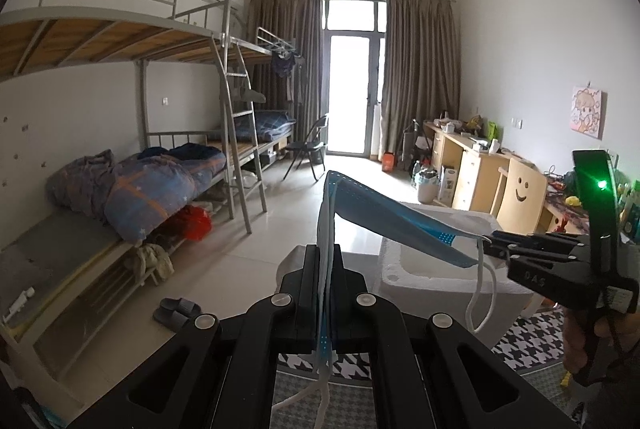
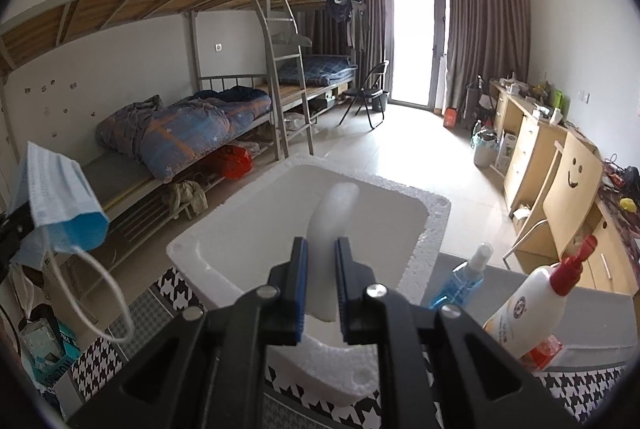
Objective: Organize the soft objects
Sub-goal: 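Lower the white tube into the foam box and open the right tool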
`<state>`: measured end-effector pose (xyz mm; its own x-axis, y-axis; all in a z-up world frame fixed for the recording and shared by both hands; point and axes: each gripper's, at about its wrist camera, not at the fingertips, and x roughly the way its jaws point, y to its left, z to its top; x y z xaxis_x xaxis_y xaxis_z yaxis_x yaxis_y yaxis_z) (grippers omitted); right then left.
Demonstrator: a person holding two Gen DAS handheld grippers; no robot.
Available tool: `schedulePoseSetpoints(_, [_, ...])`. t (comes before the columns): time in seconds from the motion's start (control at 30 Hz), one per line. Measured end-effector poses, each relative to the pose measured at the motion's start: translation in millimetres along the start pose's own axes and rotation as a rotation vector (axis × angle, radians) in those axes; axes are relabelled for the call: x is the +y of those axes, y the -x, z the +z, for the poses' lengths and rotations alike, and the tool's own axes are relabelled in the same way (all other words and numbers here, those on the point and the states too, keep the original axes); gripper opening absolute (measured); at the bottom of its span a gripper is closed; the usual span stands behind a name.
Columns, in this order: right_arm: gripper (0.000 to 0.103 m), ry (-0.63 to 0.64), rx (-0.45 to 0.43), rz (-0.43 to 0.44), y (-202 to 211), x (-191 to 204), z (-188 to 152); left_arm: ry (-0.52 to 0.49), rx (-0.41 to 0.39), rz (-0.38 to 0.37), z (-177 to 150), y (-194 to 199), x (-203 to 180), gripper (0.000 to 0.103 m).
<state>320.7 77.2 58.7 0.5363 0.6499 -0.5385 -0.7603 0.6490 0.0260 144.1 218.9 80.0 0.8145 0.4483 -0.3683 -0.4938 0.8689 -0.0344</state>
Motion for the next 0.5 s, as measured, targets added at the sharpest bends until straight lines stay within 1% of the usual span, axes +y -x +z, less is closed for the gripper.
schedulePoseSetpoints(0.17, [0.027,0.014,0.010,-0.015,-4,2,-2,0.001,0.000,-0.014,1,-1,1,0.004])
schedulePoseSetpoints(0.2, [0.035,0.018,0.013,-0.017,-4,2,-2,-0.002,0.002,-0.014,0,-1,0,0.004])
schedulePoseSetpoints(0.23, [0.047,0.019,0.011,-0.019,-3,1,-2,-0.004,0.002,-0.018,0,-1,0,0.004])
schedulePoseSetpoints(0.3, [0.060,0.014,-0.011,-0.034,2,0,-2,-0.009,0.000,-0.016,2,0,-1,0.004])
schedulePoseSetpoints(0.33, [0.062,0.012,-0.023,-0.036,5,-1,-2,-0.012,0.000,-0.015,3,0,-2,0.004])
schedulePoseSetpoints(0.5, [0.064,0.004,-0.040,-0.047,17,-6,-2,-0.015,0.001,-0.025,8,-2,-7,0.004])
